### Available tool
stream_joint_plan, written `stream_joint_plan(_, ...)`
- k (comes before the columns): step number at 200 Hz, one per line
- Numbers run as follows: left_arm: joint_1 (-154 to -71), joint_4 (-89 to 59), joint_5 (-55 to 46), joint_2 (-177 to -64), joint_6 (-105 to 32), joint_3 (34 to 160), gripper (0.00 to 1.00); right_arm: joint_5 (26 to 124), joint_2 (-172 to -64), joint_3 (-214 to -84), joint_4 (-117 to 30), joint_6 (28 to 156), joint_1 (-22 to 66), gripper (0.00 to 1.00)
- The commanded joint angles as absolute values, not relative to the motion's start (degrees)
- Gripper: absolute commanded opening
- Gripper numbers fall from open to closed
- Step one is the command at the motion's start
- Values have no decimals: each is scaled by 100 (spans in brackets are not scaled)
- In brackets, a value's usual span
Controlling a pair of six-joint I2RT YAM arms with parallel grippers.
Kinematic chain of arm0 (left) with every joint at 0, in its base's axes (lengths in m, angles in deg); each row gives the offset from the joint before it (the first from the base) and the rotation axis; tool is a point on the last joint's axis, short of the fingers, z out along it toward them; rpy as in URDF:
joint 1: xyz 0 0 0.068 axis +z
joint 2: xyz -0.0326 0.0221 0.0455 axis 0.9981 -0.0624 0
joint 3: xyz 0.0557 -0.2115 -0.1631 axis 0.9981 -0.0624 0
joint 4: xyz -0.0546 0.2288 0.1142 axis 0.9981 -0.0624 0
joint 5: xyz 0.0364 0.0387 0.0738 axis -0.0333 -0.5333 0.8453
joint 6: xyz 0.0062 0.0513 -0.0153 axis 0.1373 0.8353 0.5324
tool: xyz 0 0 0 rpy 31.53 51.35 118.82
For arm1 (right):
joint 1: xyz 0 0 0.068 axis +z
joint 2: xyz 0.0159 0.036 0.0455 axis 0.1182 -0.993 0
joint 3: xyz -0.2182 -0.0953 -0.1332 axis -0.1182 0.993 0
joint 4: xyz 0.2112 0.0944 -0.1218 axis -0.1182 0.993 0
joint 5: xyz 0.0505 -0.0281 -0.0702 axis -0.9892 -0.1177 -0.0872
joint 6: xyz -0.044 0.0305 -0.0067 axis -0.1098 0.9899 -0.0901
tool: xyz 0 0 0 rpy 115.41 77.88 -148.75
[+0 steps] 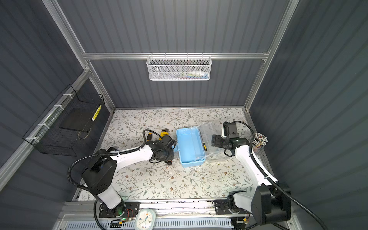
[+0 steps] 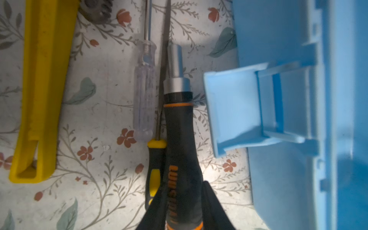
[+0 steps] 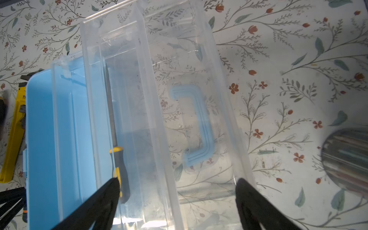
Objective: Pack the tool kit
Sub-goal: 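Grasp the black-orange ratchet screwdriver with the left gripper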
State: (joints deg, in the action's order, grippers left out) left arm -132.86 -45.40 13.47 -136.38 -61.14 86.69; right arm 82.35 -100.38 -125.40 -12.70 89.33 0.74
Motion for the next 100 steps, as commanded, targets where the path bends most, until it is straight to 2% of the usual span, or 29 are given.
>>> stream_joint_plan(1, -13264, -4794, 1461, -13717, -6089, 8812, 40, 8099, -9925, -12565, -1185, 9002, 65, 93)
stream_joint_plan(18, -13261, -4807, 1441, -13779, -6116, 8789, 43, 8042, -9896, -12649, -1180, 9037, 67, 93)
stream_joint_plan(46, -13263, -4756, 1424, -13860, -6153, 8758, 40, 7974, -9870, -12742, -1148, 9052, 68, 93)
stream_joint_plan(73, -13264, -4730, 1391, -13981, -6155, 8822, 42, 7910, -9859, -12770, -1099, 9051, 69, 93)
stream_joint_plan(100, -13265, -4697, 1350, -14049, -6155, 8839, 32, 7947, -9759, -12747, -1093, 9087, 68, 93)
